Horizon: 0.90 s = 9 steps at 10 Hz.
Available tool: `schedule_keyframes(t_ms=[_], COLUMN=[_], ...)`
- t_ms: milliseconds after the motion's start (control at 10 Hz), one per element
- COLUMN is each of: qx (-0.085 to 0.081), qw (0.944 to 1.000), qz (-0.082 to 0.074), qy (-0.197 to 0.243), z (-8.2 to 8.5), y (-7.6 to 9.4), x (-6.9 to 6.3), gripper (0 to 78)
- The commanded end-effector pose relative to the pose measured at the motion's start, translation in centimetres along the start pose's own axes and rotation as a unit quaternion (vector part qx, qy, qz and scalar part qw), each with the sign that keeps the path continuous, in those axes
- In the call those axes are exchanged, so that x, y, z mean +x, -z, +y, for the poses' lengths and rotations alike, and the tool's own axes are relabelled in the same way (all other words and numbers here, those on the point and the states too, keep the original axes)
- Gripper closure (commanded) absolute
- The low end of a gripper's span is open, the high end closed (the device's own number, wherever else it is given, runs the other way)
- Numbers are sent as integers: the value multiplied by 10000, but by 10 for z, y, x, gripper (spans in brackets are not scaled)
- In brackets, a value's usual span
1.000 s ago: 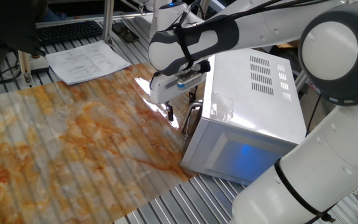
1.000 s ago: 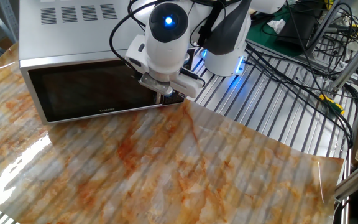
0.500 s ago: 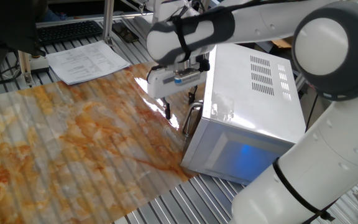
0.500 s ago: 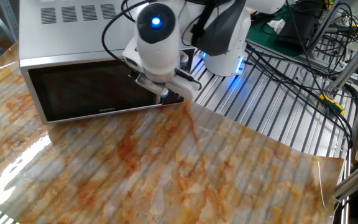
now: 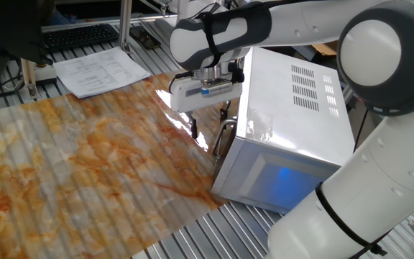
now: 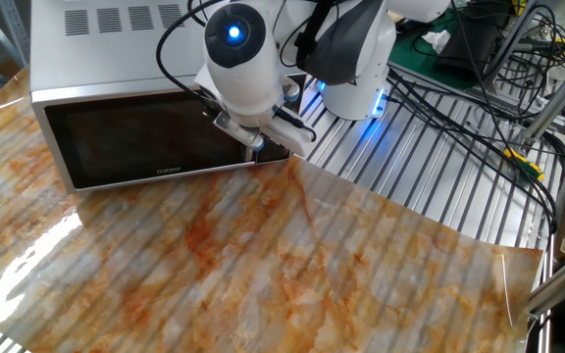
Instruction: Open the microwave door
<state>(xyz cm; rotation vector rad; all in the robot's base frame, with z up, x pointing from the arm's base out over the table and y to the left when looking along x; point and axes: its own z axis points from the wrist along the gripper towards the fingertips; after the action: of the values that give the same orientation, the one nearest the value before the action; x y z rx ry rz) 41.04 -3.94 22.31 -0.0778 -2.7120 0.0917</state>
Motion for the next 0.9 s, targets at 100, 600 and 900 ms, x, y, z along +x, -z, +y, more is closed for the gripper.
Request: schedule_keyframes(t_ms=[100,600,900], qx=[98,98,109], qw=[9999,9997,9996], qz=[74,201,260], qy=[-97,-105,-57], z=[-5,-5,-4], y=[-1,6,11], x=[2,3,3], gripper=[1,1,1])
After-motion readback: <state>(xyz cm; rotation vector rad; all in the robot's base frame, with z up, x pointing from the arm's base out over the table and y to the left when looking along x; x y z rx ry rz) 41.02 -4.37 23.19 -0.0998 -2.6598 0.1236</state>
